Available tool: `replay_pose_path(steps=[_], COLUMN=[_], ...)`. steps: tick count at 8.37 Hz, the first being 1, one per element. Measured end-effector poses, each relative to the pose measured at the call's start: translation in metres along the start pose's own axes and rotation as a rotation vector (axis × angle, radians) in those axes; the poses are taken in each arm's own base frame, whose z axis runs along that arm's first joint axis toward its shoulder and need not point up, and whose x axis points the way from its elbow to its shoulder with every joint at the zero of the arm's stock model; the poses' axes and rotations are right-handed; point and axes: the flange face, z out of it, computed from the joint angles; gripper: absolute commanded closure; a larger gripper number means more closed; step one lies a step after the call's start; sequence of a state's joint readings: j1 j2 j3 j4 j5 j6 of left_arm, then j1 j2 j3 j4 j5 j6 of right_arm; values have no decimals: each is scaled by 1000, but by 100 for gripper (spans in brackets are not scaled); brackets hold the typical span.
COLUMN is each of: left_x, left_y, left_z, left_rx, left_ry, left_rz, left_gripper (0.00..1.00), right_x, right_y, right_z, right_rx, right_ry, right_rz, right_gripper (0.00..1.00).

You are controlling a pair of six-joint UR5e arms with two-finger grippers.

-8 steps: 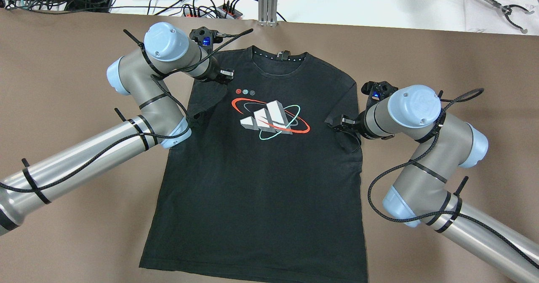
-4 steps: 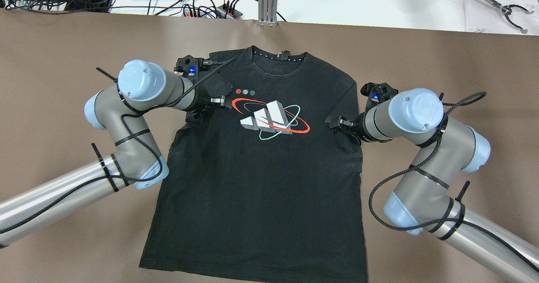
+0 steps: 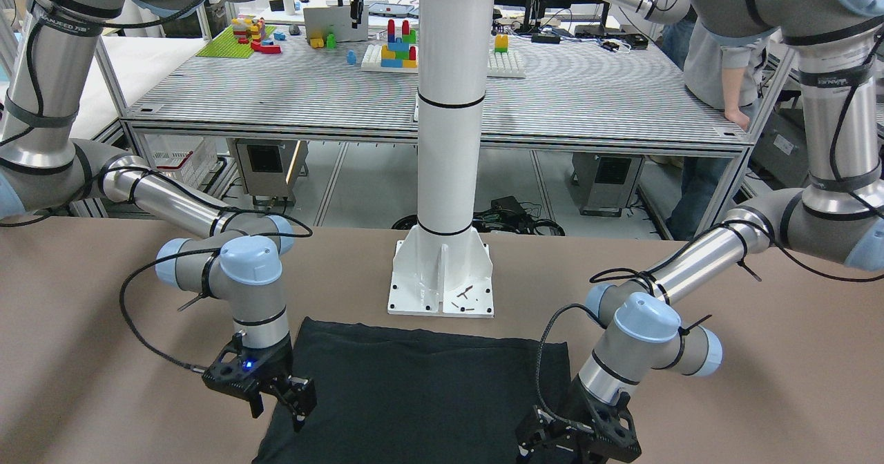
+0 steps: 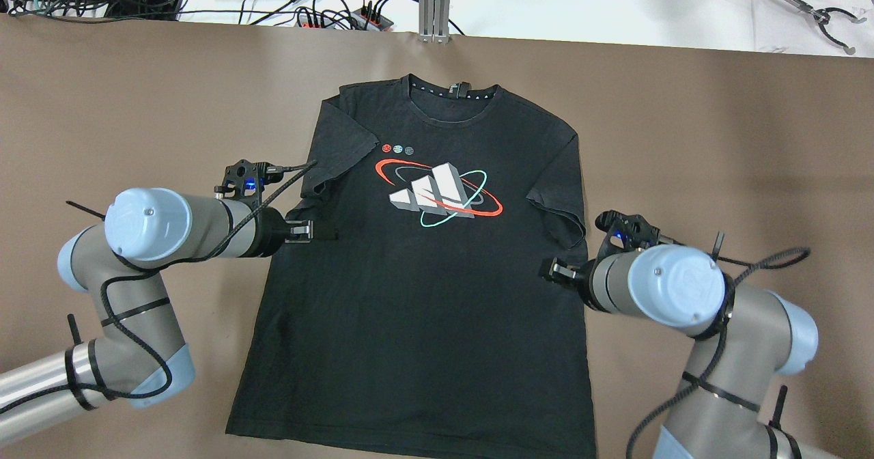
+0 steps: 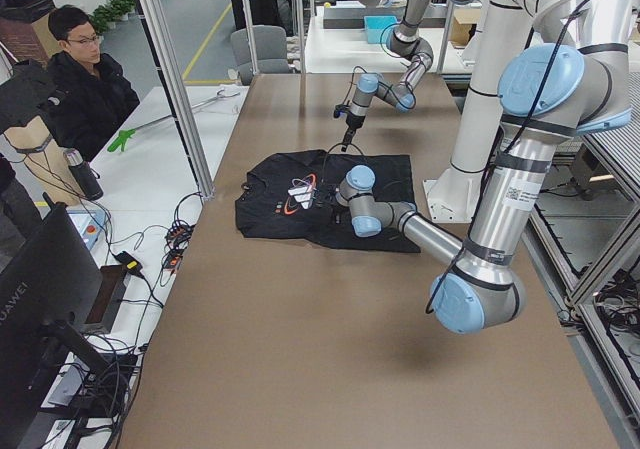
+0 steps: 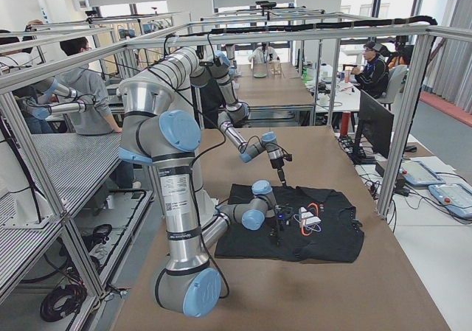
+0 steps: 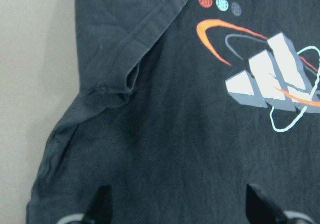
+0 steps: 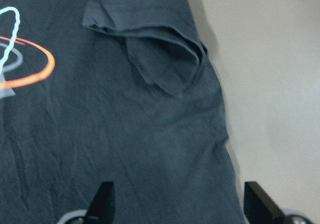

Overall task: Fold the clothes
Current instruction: 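Move both grippers down along the shirt sides toward the hem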

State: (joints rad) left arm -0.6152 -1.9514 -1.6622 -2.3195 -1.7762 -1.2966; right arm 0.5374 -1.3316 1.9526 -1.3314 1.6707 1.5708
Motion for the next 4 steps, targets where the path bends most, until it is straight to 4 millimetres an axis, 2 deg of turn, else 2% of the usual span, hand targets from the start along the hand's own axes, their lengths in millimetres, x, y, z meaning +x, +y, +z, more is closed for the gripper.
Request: replay_pose_path(steps=[2, 4], left_x=[-4, -5], left_y=[26, 32], left_z=[-4, -4], left_rx=[1, 0], left_ry=[-4, -7], left_rz=[-24, -30], left_gripper=[6, 6], right_x=[32, 60], right_y=[78, 126], right_z=[-2, -3], right_rx=[-17, -53], right_ry=[51, 93], right_rz=[112, 181], right_gripper=[41, 43])
